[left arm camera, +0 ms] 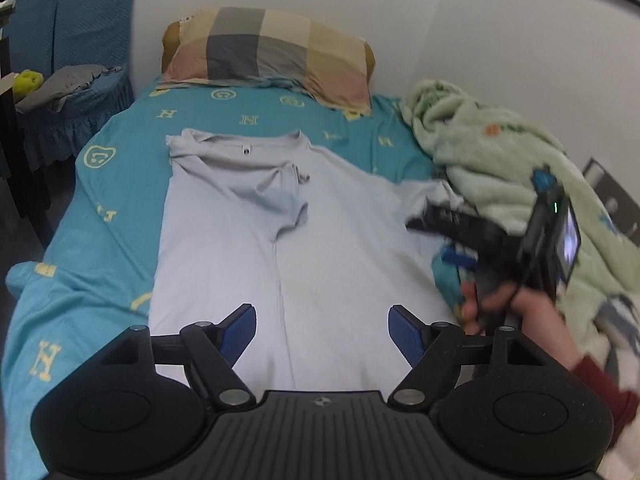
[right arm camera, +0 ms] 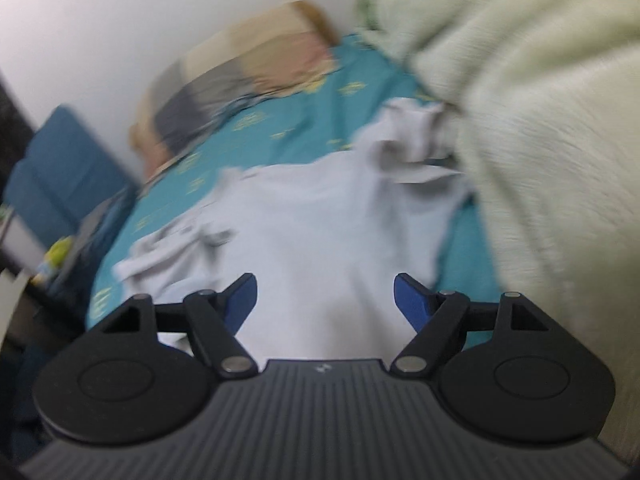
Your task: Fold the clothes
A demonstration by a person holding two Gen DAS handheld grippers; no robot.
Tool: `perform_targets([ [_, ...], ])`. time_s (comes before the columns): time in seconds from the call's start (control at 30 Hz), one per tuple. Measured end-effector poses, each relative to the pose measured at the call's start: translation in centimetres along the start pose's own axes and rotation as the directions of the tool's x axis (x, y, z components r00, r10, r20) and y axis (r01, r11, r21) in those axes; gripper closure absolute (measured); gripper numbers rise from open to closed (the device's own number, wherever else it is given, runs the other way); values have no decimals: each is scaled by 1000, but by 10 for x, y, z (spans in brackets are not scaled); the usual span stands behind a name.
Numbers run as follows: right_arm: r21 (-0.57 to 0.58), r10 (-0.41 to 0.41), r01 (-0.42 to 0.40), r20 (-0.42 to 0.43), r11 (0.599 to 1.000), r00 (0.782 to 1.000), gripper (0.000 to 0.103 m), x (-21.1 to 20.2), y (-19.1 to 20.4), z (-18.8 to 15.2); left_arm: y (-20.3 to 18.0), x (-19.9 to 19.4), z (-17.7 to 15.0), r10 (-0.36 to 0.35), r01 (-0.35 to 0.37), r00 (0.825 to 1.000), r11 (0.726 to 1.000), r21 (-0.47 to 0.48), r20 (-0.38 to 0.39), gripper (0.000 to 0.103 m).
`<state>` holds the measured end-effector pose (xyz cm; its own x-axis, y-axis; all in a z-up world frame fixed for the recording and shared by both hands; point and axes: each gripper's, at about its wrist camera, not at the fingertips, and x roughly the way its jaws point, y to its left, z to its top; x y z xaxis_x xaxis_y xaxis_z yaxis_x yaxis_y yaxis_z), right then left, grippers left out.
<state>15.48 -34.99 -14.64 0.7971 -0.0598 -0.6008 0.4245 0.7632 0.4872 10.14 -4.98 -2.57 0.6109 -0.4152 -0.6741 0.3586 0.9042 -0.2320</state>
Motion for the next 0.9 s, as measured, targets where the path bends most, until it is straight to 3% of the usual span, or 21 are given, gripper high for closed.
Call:
perform_targets([
  [0.1,15,-56,56,45,998,997,27,23,-8,-2,23,26,-5,9,-9,1000,999,-34,16,28],
  [0.3,61,-201,196,98,979,975,28,78,-7,5,55,66,-7,122,-122,992,992,28,3,28],
  [0.5,141,-268,243,197,960,943,28,105,-12,30,66,83,4,68,-68,998,998,-7,9,28],
  [0.57,168,-308,277,202,946,930,42,112,-11,38,67,86,4,72,-72,997,997,3,9,28],
  [0.63,178,-343,311,192,933,919,79,118,-9,46,71,85,5,68,-68,998,998,-10,9,28],
  [0.7,142,-346,323,192,936,918,85,117,-3,48,75,83,7,62,-61,998,998,-30,14,28],
  [0.9,-77,-280,321,327,944,902,86,85,65,44,88,45,18,82,-71,989,993,-89,120,28],
])
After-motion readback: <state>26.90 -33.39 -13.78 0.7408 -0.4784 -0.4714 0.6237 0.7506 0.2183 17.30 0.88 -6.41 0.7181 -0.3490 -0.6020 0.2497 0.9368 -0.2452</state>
